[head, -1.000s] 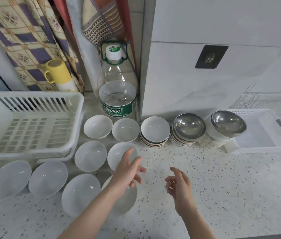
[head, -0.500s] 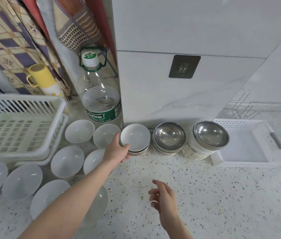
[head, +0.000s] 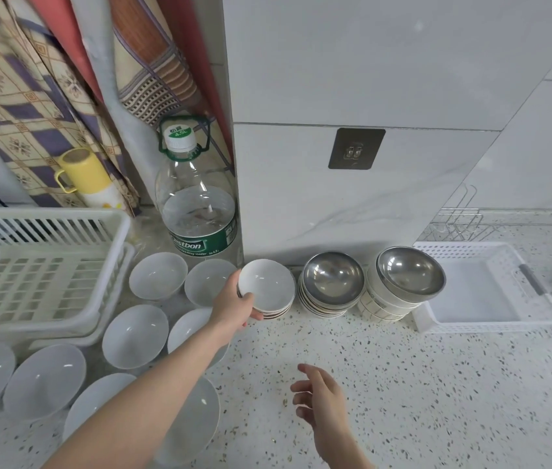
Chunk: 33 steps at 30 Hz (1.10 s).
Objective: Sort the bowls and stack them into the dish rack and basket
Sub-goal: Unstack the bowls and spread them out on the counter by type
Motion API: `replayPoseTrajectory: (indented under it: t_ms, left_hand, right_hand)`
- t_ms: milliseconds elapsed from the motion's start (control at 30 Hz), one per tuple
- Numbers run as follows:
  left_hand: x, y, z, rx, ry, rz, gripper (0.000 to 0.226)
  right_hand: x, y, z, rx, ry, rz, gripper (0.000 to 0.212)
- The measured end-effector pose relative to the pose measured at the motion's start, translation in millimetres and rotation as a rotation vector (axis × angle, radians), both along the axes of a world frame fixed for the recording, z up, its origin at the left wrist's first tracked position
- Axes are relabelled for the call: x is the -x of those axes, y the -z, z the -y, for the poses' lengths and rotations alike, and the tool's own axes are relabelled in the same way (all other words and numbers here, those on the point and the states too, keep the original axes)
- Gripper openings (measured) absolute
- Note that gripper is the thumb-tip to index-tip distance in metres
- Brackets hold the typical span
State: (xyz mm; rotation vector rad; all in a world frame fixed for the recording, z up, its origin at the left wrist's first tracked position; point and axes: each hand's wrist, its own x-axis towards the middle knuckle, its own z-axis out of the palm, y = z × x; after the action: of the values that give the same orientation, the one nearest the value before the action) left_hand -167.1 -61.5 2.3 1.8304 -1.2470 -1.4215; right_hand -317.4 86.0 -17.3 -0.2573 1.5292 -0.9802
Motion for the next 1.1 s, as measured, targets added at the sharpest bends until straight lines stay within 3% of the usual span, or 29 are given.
replayPoseTrajectory:
  t_ms: [167,500,867,1100]
  left_hand:
    - [-1.9,-8.6,-0.5,-0.009,0.0,-0.057,0.061]
    - [-33.7,-29.4,-28.1,-0.023,-0.206,-0.394,0.057]
    - [-80.0,-20.2,-60.6,-0.025,-0.409,-0.459,0.054]
    - [-88.6,-19.5,-76.4,-0.027,-0.438,-0.48,0.049]
  right_hand:
    - [-1.5,-7.8,10.2,0.036,-0.008,-0.032,0.016]
    - [-10.9,-20.3,64.2,0.133,-0.149,-0.293,0.019]
    - [-39.2,-15.5,119.5,0.06,-0.243,-0.612,0.029]
    - [-44.3,-14.0,119.9,0.082,-0.214,-0.674,0.039]
